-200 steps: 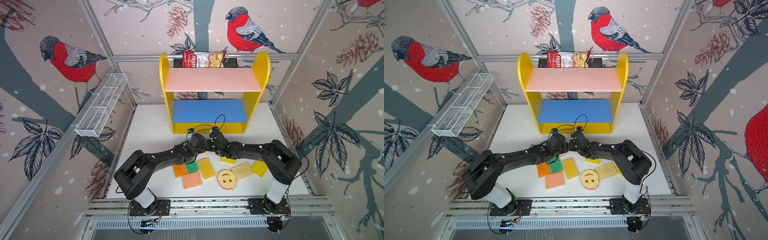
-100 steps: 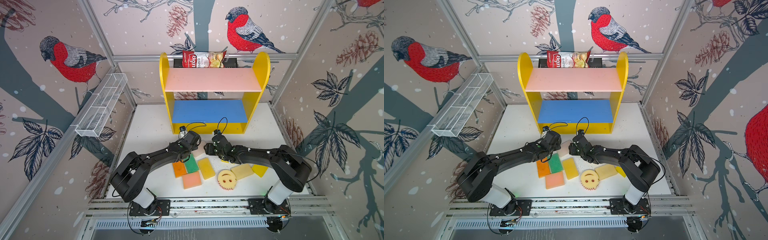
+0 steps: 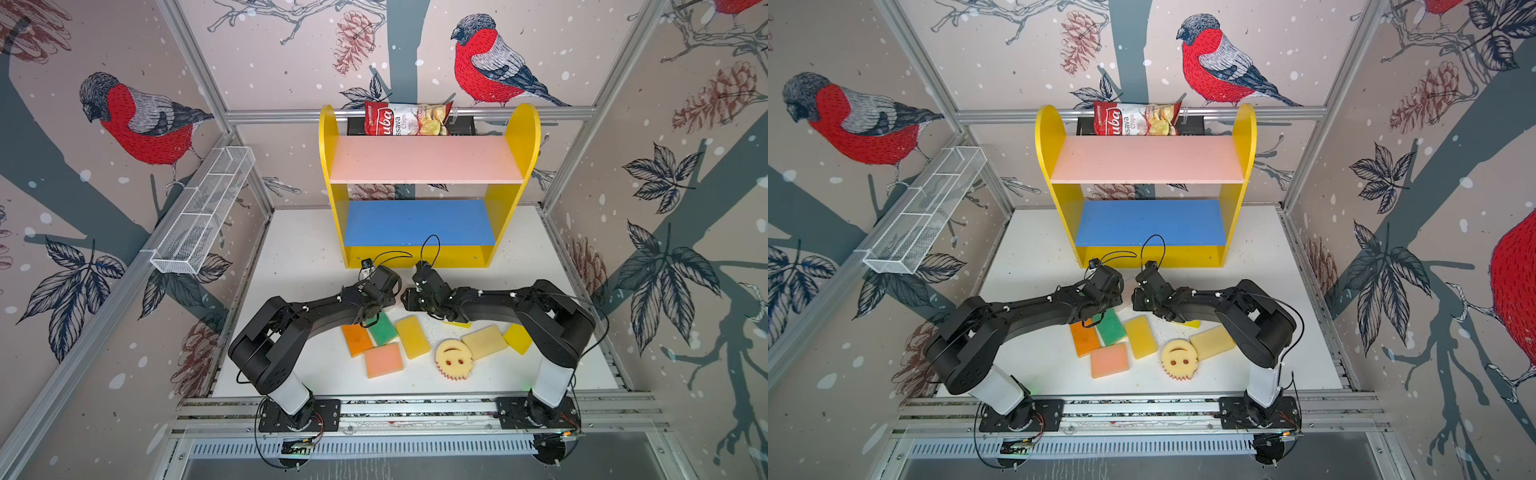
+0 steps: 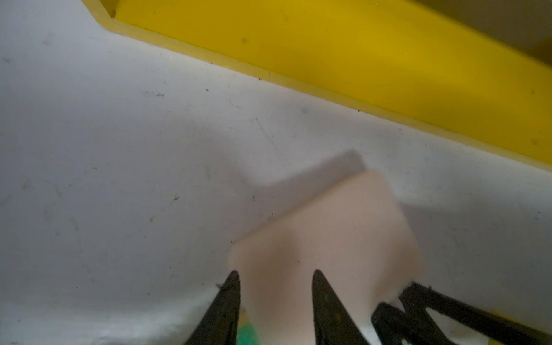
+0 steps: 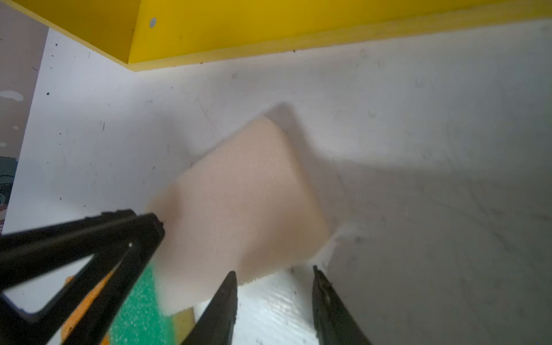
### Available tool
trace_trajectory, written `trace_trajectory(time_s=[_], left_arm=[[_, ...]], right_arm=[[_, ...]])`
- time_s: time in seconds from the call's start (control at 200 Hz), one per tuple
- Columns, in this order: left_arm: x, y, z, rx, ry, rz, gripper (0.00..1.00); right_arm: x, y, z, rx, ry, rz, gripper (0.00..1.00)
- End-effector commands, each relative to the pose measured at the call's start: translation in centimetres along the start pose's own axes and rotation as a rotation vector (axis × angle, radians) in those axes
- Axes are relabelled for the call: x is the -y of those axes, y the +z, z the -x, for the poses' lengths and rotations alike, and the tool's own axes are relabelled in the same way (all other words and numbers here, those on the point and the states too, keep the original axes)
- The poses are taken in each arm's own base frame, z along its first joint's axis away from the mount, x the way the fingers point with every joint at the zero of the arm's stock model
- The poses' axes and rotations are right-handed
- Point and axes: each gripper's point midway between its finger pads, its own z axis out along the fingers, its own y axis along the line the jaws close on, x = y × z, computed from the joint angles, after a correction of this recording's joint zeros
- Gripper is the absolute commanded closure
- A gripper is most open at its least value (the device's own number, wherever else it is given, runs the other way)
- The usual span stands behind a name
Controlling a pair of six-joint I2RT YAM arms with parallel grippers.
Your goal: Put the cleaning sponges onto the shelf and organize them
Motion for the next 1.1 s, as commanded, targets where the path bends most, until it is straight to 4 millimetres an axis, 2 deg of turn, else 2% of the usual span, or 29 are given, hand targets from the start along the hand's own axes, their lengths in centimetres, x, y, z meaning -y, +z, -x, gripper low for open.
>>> trace_trajectory(time_s=[0.0, 0.12, 0.255, 0.345, 0.545, 0.67, 0.75, 0.925, 0.986, 1.061, 1.096], left_arm=[[0.4, 0.0, 0.3, 0.006, -0.006, -0.017, 0.59], [0.5, -0.6, 0.9, 0.025, -0.005, -0.020, 0.59], [0.6, -1.4, 1.8, 0.052, -0.007, -0.023, 0.60], [0.6, -2.0, 2.5, 0.073, -0.012, -0.030, 0.59], [-0.7, -2.7, 3.7, 0.112, -0.044, -0.028, 0.57], [-1.5, -2.3, 3.9, 0.112, -0.066, -0.024, 0.56], [-1.7, -1.9, 3.6, 0.092, -0.067, -0.020, 0.56], [-1.7, -0.7, 2.3, 0.048, -0.078, -0.030, 0.57], [-1.9, -0.4, 1.9, 0.034, -0.084, -0.028, 0.57], [-2.0, -0.3, 1.5, 0.025, -0.080, -0.024, 0.59], [-2.0, -0.4, 1.7, 0.030, -0.077, -0.023, 0.59]], right_arm=[[-1.4, 0.7, 1.7, 0.025, -0.008, 0.048, 0.58], [-1.5, 0.8, 2.9, 0.044, -0.010, 0.053, 0.57], [-1.1, 0.0, 3.1, 0.046, -0.014, 0.037, 0.56], [-0.6, -1.0, 2.4, 0.046, -0.016, 0.035, 0.54], [0.9, -3.1, 0.1, 0.042, -0.022, 0.037, 0.41], [1.1, -2.6, -0.5, 0.018, -0.033, 0.033, 0.37], [0.5, -2.0, -0.4, 0.007, -0.029, 0.057, 0.37], [-1.2, -0.3, 0.8, 0.002, 0.048, 0.153, 0.48], [-1.6, 0.3, 1.3, 0.001, 0.053, 0.159, 0.57], [-2.2, 1.1, 1.7, -0.006, 0.038, 0.160, 0.74], [-2.3, 1.4, 1.8, -0.010, 0.029, 0.154, 0.78]])
